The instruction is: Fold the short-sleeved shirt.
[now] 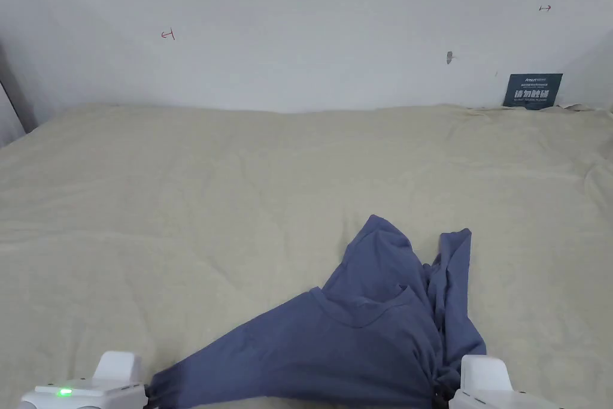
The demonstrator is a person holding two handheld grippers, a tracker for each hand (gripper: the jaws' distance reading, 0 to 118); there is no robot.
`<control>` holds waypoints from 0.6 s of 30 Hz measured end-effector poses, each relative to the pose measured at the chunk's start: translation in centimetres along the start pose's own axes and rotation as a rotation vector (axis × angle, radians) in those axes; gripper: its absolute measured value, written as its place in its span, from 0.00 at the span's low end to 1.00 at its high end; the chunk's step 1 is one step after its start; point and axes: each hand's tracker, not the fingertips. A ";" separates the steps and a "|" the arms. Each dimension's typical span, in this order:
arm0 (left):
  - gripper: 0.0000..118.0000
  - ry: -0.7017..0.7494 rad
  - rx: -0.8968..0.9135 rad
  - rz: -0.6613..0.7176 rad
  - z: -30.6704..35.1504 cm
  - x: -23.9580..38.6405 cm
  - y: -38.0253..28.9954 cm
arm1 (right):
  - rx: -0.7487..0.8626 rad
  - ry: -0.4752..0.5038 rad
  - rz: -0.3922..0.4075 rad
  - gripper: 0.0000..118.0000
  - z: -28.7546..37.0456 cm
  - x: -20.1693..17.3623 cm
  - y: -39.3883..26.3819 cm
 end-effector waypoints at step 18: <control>0.04 0.009 -0.046 0.024 -1.0 0.7 -1.4 | -0.058 -0.038 -0.032 0.05 0.7 -2.2 -1.3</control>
